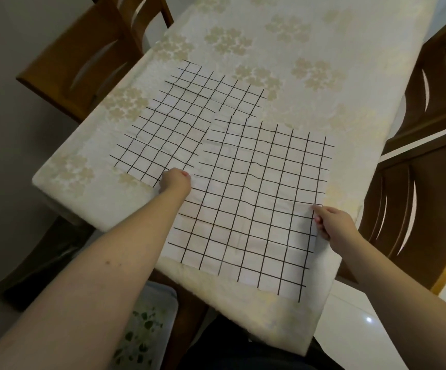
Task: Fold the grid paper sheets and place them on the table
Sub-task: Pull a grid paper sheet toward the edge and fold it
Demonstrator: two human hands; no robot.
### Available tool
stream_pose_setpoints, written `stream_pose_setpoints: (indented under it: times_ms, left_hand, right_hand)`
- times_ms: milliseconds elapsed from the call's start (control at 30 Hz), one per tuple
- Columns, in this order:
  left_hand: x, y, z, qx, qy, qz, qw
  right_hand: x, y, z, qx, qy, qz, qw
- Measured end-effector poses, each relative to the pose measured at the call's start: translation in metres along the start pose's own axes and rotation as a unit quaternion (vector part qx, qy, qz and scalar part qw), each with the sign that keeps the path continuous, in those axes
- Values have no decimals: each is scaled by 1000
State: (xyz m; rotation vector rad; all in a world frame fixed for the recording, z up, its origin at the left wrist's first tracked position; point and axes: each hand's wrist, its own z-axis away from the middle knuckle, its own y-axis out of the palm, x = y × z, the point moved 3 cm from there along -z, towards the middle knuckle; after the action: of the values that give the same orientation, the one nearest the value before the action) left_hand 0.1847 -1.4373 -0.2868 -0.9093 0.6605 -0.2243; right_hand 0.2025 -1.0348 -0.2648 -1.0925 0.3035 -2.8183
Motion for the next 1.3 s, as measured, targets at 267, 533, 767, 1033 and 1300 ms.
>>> stream_pose_setpoints:
  times_ms: [267, 533, 767, 1033, 1300]
  left_hand:
    - [-10, 7, 1, 22, -12, 31, 999]
    - [-15, -2, 16, 38, 36, 203, 978]
    - [-12, -18, 24, 90, 65, 320, 941]
    - [-39, -59, 37, 92, 183, 310, 929]
    - [-97, -122, 64, 44, 300, 278, 912]
  right_hand:
    - [-4, -2, 0, -23, 23, -31, 999]
    - [0, -10, 9, -35, 22, -56, 998]
    - [9, -22, 26, -25, 8, -73, 997]
    - [39, -29, 54, -5, -53, -130, 990]
    - [109, -44, 101, -5, -145, -208, 967]
